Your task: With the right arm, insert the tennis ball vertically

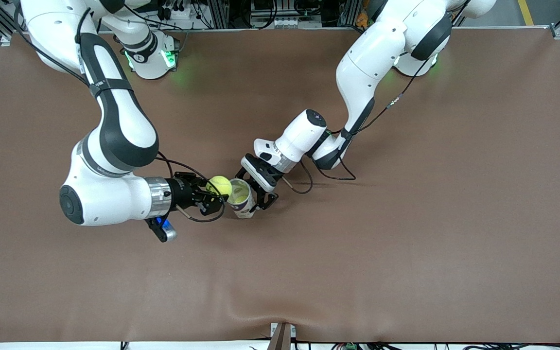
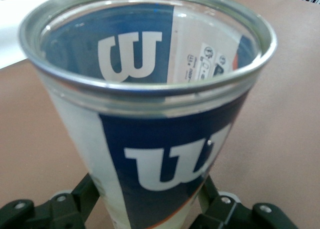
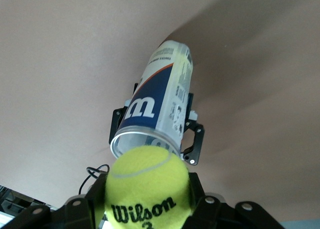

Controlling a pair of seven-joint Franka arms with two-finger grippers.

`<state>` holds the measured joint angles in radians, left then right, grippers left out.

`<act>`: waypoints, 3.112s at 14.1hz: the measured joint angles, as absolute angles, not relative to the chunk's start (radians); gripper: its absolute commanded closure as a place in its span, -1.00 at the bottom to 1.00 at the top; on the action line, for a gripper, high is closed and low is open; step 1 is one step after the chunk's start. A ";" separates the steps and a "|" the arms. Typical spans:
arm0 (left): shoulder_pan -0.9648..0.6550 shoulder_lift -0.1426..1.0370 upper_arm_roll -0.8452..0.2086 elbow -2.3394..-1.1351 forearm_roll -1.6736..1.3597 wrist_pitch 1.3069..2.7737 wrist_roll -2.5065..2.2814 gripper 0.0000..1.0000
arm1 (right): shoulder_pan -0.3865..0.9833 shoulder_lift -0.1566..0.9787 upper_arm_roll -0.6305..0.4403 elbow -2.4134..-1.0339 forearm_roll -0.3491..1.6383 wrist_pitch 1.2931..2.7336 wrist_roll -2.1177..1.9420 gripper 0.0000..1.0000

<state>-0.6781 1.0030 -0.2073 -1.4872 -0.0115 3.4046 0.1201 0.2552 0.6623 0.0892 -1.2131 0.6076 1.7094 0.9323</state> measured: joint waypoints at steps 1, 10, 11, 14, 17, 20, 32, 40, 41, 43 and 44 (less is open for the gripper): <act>-0.678 1.003 -0.207 -1.487 -0.012 3.406 0.120 -0.68 | 0.266 0.663 0.089 -1.217 0.608 1.734 0.936 0.20; -0.678 1.003 -0.207 -1.488 -0.012 3.407 0.120 -0.68 | 0.294 0.674 0.086 -1.256 0.561 1.778 0.940 -1.00; -0.678 1.003 -0.207 -1.488 -0.012 3.408 0.120 -0.68 | 0.296 0.675 0.086 -1.256 0.559 1.778 0.940 -1.00; -0.678 1.003 -0.207 -1.488 -0.012 3.411 0.120 -0.69 | 0.297 0.675 0.086 -1.256 0.556 1.778 0.940 -1.00; -0.678 1.003 -0.207 -1.489 -0.012 3.412 0.120 -0.69 | 0.297 0.675 0.084 -1.256 0.540 1.780 0.939 -1.00; -0.678 1.003 -0.207 -1.489 -0.012 3.413 0.120 -0.69 | 0.295 0.674 0.079 -1.254 0.416 1.783 0.876 -1.00; -0.679 1.004 -0.207 -1.515 -0.012 3.438 0.120 -1.00 | -0.021 0.425 0.062 -1.457 0.169 1.751 0.135 -1.00; -0.678 1.006 -0.207 -1.584 -0.012 3.460 0.120 -1.00 | -0.086 0.070 -0.034 -1.707 0.062 1.677 -0.044 -1.00; -0.678 1.006 -0.207 -1.596 -0.012 3.467 0.120 -1.00 | -0.086 0.052 -0.040 -1.708 0.061 1.662 -0.048 -1.00; -0.675 1.006 -0.207 -1.615 -0.012 3.476 0.120 -1.00 | -0.082 0.020 -0.047 -1.708 0.060 1.608 -0.048 -1.00; -0.675 1.005 -0.207 -1.622 -0.012 3.479 0.120 -1.00 | -0.076 0.006 -0.053 -1.704 0.060 1.567 -0.048 -1.00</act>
<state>-0.6747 1.0050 -0.2065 -1.6221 -0.0115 3.4789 0.1201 -0.0765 0.0064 -0.0533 -1.7036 0.0597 1.5668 -0.0478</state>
